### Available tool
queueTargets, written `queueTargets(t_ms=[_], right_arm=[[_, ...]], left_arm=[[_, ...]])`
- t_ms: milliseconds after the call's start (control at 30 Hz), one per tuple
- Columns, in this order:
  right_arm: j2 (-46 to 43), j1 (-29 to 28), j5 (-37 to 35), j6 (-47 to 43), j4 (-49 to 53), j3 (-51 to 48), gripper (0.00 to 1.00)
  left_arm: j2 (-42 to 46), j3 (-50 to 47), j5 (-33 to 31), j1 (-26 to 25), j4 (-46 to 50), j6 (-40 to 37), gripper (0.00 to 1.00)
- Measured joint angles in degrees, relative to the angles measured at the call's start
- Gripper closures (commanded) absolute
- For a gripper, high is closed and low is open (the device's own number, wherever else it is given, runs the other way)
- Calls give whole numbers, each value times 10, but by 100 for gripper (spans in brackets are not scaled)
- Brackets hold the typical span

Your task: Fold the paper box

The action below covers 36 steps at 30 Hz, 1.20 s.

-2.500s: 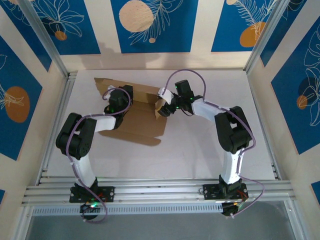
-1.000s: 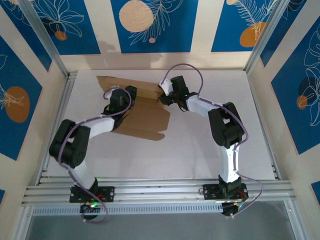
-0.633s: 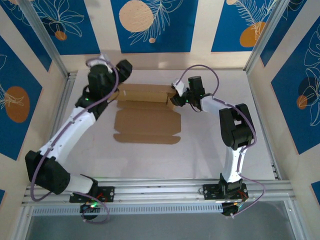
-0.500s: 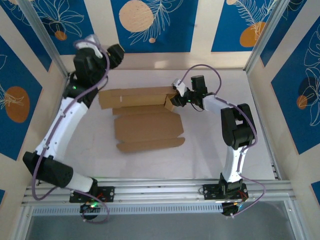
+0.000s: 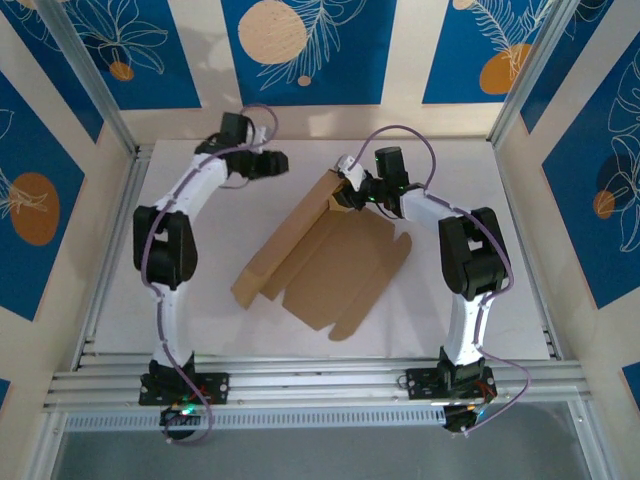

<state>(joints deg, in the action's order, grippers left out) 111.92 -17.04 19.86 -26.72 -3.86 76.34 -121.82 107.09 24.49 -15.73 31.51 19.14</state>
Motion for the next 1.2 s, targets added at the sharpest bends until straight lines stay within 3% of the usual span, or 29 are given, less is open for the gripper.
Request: queueTargets(t_ms=[233,600,800,967,1200], right_arm=[[11,-3,-50,1,-6,1,72],[37,-25,-148,18,20,28,81],[54,-45,-229,53,32,60,76],[71,-65,-317,79,31,85,77],[80,-79,-378,106,35,101,82]], left_arm=[[2,-99,70,-51,-104,67,45],[2,-155,96,-49,-259,170,49],[1,-188,100,-47,-343,249,52],[-7,-209,105,-44,-413,316,54],[-13,-219,103,-44,-459,366,56]])
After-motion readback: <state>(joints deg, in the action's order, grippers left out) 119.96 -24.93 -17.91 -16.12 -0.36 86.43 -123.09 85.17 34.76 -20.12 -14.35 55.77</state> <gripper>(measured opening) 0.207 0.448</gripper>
